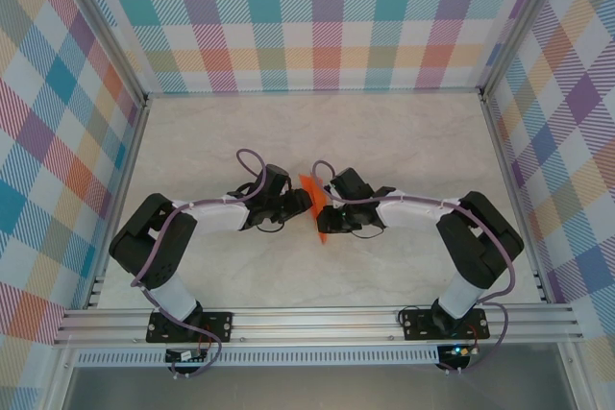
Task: Fold a paper plane with a square sheet of paper (pick it up from the middle)
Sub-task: Fold the wing for the fifth time at the center of the table.
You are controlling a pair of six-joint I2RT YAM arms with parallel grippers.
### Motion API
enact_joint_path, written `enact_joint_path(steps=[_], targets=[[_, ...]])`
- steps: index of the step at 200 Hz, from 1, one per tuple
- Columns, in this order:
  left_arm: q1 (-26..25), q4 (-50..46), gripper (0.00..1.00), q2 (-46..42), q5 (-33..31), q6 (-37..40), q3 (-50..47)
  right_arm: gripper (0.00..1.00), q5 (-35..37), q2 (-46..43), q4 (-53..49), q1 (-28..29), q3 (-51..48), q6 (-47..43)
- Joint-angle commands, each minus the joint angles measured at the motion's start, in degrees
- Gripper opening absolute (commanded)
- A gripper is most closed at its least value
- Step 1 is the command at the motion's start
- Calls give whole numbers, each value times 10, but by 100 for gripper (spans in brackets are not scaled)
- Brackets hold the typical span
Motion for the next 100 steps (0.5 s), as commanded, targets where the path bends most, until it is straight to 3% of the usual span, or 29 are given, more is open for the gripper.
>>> enact_joint_path(steps=[1, 49, 100], targets=[[-2, 9, 51, -12, 5, -10, -8, 27, 34, -15, -26, 11, 24, -3], [-3, 2, 45, -14, -5, -11, -11, 27, 64, 6, -36, 25, 41, 15], [-3, -9, 32, -8, -15, -11, -15, 20, 71, 25, -37, 33, 52, 20]])
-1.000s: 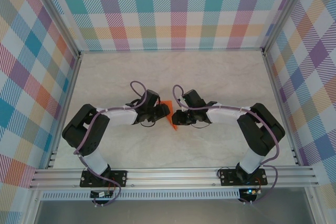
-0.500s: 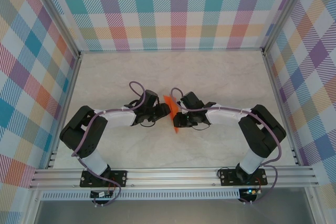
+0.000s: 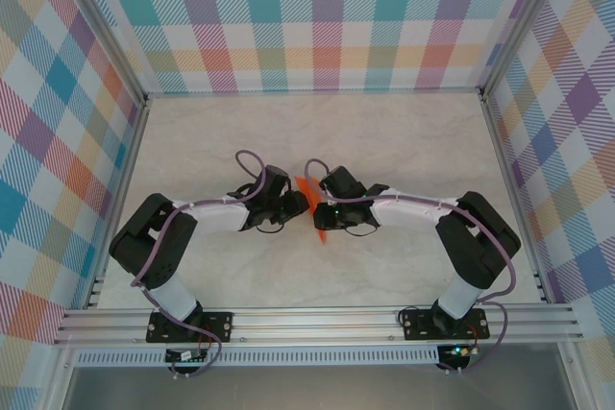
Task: Fold a paper plane with a square sheet of paper (pick it up from the middle)
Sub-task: Fold the wing for the fifth time at the center of the table.
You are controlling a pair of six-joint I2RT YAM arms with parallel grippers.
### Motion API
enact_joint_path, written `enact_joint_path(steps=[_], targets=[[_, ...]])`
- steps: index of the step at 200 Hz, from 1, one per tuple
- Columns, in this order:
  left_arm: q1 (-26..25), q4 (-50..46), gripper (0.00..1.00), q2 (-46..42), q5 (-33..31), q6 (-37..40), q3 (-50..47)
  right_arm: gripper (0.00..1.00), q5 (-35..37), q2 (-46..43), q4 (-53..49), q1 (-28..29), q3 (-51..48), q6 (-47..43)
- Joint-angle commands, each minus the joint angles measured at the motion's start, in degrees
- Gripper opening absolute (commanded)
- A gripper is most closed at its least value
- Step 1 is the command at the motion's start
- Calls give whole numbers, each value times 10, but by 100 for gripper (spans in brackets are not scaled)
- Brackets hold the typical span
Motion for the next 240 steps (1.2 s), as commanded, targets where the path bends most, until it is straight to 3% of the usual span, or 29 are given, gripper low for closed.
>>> enact_joint_path(steps=[1, 40, 96, 159, 240], targets=[[-3, -7, 32, -8, -11, 0, -10, 20, 8, 15, -12, 7, 14, 5], [-4, -4, 23, 2, -13, -8, -20, 15, -11, 25, 10, 8, 8, -1], [-4, 12, 22, -22, -15, -12, -34, 11, -5, 31, -4, 8, 17, -10], [-4, 96, 38, -62, 6, -13, -57, 9, 7, 23, -26, 8, 28, -40], [-3, 83, 45, -12, 6, -7, -8, 9, 6, 26, -27, 8, 28, -48]])
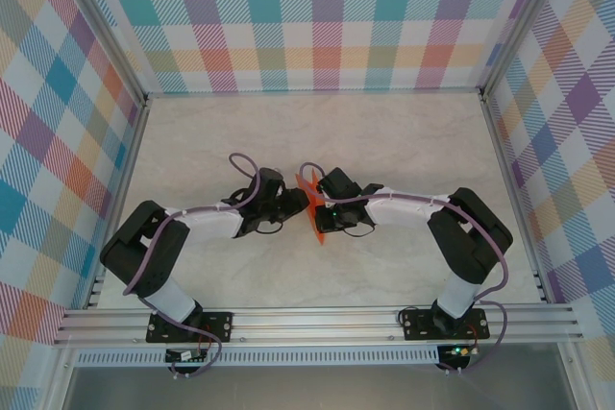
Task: Fold a paper plane with a square sheet of paper (pick it up from the middle)
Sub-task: Fold the wing for the fifth time at the center of the table.
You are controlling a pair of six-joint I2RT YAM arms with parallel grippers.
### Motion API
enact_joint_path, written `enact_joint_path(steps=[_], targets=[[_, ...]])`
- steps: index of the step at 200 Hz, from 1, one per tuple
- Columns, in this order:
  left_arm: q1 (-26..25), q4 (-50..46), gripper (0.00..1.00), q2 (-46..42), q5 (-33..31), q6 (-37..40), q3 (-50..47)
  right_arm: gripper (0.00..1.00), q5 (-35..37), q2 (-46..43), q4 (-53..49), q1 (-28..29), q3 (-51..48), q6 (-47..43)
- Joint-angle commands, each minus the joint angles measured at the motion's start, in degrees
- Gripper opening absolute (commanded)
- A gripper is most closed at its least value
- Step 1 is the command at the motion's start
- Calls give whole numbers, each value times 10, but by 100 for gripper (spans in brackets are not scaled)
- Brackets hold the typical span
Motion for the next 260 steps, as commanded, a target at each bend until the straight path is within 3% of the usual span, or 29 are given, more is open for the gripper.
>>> enact_joint_path(steps=[1, 43, 77, 133, 224, 260], targets=[[-3, 7, 45, 18, 6, 8, 31, 9, 2, 0, -13, 4, 16, -15], [-2, -15, 46, 35, -3, 16, 55, 9, 5, 0, -15, 4, 18, -19], [-3, -45, 35, 51, -25, 22, 66, 8, 13, -3, -19, 4, 19, -24], [-3, -8, 19, 36, -1, 7, 59, 7, 76, -24, -66, 4, 42, -65], [-1, 39, 21, 28, -20, -20, 0, 3, 156, -3, -90, 38, 71, -150], [-1, 33, 20, 28, -32, -20, -19, 3, 151, 23, -92, 59, 86, -150]])
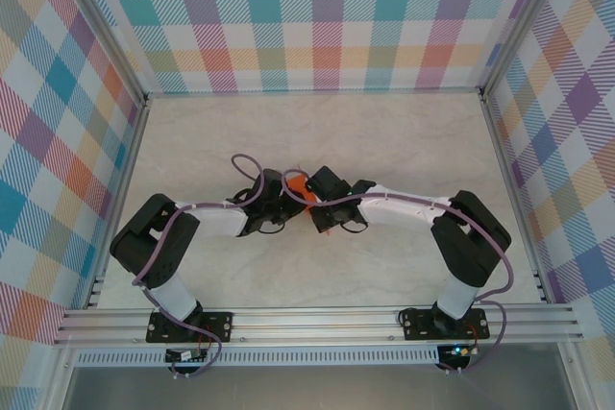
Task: Fold a paper plane with a square sheet of paper (pick it up from the middle)
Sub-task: Fold the wing for the fifth time at the center of the table.
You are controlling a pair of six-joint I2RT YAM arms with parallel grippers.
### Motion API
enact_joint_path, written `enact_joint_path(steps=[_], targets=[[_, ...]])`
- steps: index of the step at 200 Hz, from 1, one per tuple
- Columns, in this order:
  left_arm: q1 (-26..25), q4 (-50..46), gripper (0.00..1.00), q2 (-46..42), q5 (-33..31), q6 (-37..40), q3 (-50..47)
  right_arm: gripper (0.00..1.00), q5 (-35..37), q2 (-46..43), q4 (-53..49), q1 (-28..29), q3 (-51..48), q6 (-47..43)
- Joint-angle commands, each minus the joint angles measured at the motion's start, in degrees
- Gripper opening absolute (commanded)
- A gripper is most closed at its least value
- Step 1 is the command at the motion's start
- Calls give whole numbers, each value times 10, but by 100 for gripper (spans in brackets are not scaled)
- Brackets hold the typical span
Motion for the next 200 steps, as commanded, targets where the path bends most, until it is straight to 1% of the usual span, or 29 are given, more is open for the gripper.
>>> enact_joint_path(steps=[1, 44, 73, 96, 118, 184, 200], targets=[[-1, 9, 20, -6, -15, -4, -15, 3, 9, 22, -15, 13, 20, -14], [-1, 4, 16, -9, -18, -4, -31, 3, -47, 42, 6, 22, 21, 14], [-1, -7, 13, -8, -20, -3, -34, 7, -80, 46, 21, 22, 19, 34], [-1, -15, 11, -8, -22, -3, -33, 15, -72, 36, 15, 22, 23, 47], [-1, -23, 11, -8, -22, -3, -30, 20, -64, 23, 5, 22, 25, 56], [-1, -32, 11, -7, -22, -1, -26, 22, -37, 12, -31, 23, 30, 92], [-1, -32, 11, -6, -20, -2, -25, 26, -30, 9, -35, 28, 30, 97]])
